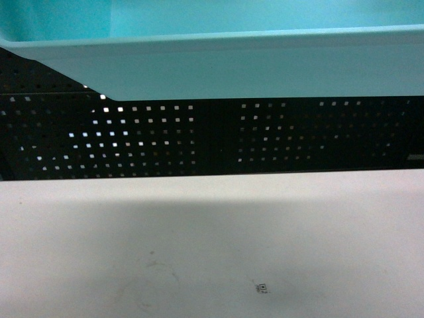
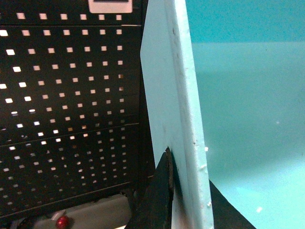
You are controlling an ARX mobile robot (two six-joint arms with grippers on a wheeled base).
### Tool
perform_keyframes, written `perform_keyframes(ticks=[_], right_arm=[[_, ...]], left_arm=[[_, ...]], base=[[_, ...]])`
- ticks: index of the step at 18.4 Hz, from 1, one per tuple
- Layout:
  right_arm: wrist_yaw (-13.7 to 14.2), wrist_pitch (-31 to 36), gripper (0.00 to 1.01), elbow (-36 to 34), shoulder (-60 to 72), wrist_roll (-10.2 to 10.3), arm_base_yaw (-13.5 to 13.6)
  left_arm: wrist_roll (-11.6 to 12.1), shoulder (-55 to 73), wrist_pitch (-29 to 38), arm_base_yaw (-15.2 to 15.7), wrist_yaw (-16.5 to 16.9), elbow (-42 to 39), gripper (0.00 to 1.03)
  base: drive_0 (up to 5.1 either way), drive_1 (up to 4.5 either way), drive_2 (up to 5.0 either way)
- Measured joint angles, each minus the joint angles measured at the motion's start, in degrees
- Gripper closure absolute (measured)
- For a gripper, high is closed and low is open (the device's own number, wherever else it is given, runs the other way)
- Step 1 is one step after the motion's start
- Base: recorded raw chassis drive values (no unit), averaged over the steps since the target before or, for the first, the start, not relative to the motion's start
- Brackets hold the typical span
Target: Stack blue boxes stably on right
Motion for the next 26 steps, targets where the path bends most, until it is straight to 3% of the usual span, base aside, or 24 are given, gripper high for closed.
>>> perform_keyframes(ticks=[26], right_arm=[[0.02, 0.07, 0.94, 0.00, -0.02, 0.00, 0.00]], left_arm=[[0.02, 0.00, 0.07, 0.00, 0.00, 0.00, 0.98]], base=[[-1.6, -1.62, -1.6]])
